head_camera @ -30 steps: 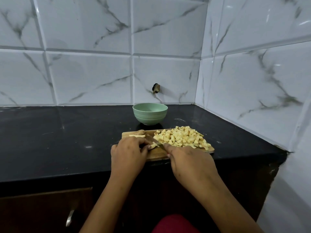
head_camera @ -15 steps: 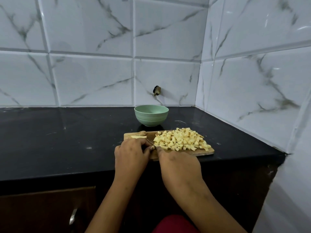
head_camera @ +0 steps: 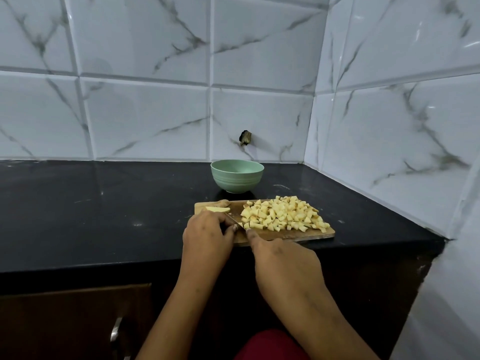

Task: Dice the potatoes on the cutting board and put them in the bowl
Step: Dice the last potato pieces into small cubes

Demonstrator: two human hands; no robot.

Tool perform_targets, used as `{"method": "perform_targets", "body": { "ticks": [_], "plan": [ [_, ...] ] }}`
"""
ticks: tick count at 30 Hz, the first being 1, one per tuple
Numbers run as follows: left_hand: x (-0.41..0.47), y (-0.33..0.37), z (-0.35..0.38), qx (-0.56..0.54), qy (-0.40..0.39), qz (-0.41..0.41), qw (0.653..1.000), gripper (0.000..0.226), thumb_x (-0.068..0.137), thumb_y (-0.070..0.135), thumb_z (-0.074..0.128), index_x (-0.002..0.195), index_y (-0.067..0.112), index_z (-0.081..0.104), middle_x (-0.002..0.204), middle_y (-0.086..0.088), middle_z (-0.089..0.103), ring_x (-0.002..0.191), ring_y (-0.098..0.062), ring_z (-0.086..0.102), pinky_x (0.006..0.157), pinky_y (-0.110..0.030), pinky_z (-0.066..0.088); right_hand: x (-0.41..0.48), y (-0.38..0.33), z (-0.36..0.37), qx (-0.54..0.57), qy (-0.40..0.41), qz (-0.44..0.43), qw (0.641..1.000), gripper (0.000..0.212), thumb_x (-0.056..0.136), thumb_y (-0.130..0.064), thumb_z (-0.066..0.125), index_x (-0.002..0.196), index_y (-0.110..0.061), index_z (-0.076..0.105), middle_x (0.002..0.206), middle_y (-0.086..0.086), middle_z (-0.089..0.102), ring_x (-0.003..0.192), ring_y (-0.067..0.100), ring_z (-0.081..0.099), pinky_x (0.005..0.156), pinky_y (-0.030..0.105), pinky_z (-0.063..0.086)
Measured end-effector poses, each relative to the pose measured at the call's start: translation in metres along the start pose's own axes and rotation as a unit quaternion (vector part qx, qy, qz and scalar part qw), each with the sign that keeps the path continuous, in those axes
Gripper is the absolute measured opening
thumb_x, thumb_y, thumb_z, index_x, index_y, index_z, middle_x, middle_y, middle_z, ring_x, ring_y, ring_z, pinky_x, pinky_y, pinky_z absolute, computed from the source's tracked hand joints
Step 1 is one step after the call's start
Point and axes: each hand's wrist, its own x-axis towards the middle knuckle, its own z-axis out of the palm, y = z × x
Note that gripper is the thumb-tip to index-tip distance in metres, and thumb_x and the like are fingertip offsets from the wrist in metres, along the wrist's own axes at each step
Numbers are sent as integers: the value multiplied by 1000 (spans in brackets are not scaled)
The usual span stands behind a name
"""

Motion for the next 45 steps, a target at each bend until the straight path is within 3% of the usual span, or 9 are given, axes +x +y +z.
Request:
{"method": "perform_targets", "body": {
  "ticks": [5,10,15,23,28,31,37,41,45],
  "plan": [
    [-3,0,-4,-15,13,-8,1000,16,82,29,71,66,30,66,76,16,59,90,-12,53,69,-22,34,13,-8,1,-21,2,1,1000,65,98,-10,46,153,-25,15,107,4,61,88,20,58,63,31,39],
    [-5,2,-6,11,7,-5,1000,7,85,28,67,86,25,73,89,8,64,94,-13,53,71,-22,37,6,2,2,1,20,28,999,67,98,-10,45,153,-27,12,93,1,58,73,16,46,54,28,35],
    [-5,2,-7,13,10,-8,1000,8,86,25,65,84,26,73,84,9,61,91,-13,51,70,-22,34,-10,2,3,28,39,6,999,64,100,-20,45,152,-31,9,81,-5,50,67,13,46,46,23,30],
    [0,1,-5,29,9,-5,1000,11,87,25,62,84,21,72,87,5,65,92,-13,49,76,-20,32,-12,2,0,30,28,-16,999,61,100,-22,43,151,-34,13,97,-4,62,72,13,49,47,23,29],
    [2,0,-4,30,11,-6,999,11,86,22,63,83,20,73,87,7,64,91,-12,48,72,-21,34,3,-3,-1,11,4,-12,1000,57,100,-17,42,151,-31,21,86,-3,55,75,17,53,52,28,34],
    [1,-1,-2,36,15,-8,999,10,86,23,63,82,20,72,85,7,65,92,-14,53,73,-21,34,6,-4,-4,-9,-13,-15,1000,61,99,-12,43,152,-30,18,100,1,61,87,20,60,60,31,39],
    [4,-2,-3,35,23,-11,999,10,85,21,63,79,18,70,81,5,64,86,-15,57,68,-24,41,-14,-13,-1,-27,-47,-30,998,72,98,-5,40,153,-22,-3,66,-1,35,52,12,33,45,26,28],
    [11,2,-7,64,-7,18,998,11,86,28,65,88,20,71,89,5,65,87,-14,58,70,-25,44,-2,5,-6,-16,-4,8,1000,63,98,-9,43,151,-30,16,80,-5,50,68,14,45,58,29,40],
    [28,13,-7,124,-63,63,988,13,87,31,63,98,26,69,102,6,64,96,-14,57,79,-28,46,14,35,-6,77,23,63,995,43,103,-31,35,144,-44,33,102,-8,62,78,10,56,63,29,49]
  ]
}}
